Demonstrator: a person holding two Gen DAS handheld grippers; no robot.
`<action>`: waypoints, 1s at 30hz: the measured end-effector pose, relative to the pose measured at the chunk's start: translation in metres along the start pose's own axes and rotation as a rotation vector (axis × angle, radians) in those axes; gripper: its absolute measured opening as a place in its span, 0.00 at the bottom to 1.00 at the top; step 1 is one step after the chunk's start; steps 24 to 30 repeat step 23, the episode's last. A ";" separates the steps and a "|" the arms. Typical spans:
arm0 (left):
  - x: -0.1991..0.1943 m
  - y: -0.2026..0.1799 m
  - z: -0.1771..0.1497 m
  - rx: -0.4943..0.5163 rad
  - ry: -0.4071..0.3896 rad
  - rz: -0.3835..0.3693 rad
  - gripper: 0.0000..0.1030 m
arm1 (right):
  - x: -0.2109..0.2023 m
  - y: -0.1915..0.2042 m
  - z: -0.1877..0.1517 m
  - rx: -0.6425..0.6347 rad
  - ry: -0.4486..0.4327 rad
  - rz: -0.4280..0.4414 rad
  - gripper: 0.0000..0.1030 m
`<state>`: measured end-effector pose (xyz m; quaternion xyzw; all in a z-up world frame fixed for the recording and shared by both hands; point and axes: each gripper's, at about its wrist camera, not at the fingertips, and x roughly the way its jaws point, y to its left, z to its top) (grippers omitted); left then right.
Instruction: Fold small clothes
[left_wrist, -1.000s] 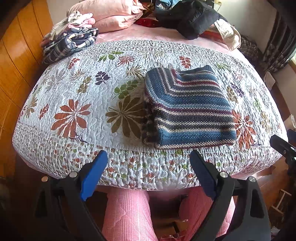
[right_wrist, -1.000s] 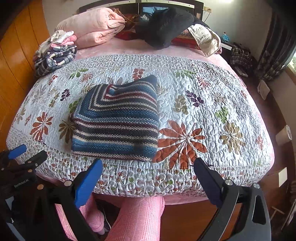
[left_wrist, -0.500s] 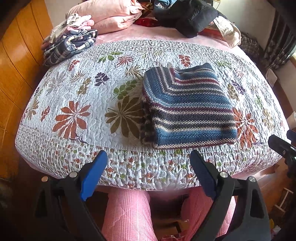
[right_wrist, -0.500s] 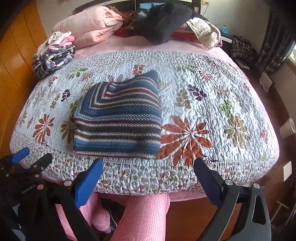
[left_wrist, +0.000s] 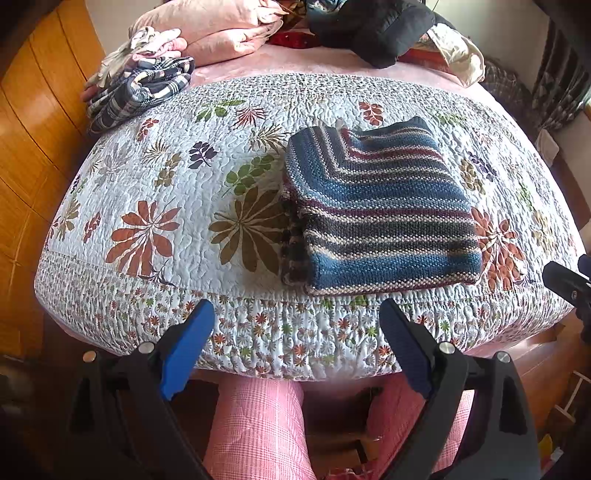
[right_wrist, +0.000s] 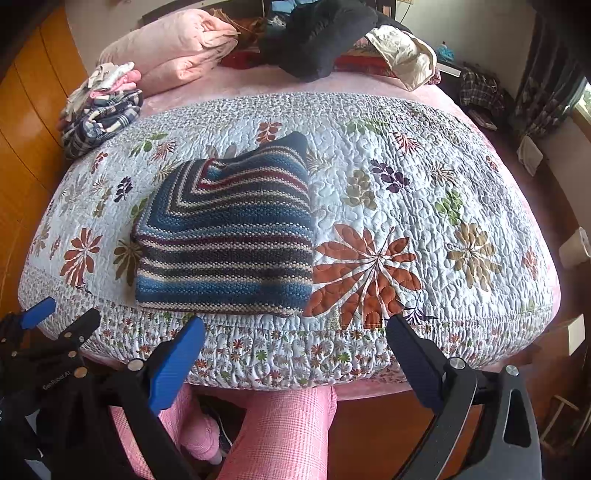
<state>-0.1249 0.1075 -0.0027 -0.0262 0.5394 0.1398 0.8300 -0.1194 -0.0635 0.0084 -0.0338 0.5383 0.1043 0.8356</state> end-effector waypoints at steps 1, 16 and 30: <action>0.001 0.000 0.000 0.001 0.001 0.001 0.87 | 0.001 -0.001 0.000 0.002 0.002 0.001 0.96; 0.003 -0.001 -0.001 0.003 0.005 0.000 0.87 | 0.002 -0.003 0.003 0.009 -0.012 -0.013 0.96; 0.002 0.000 0.001 -0.006 0.000 -0.002 0.87 | -0.001 -0.001 0.006 0.007 -0.022 -0.002 0.96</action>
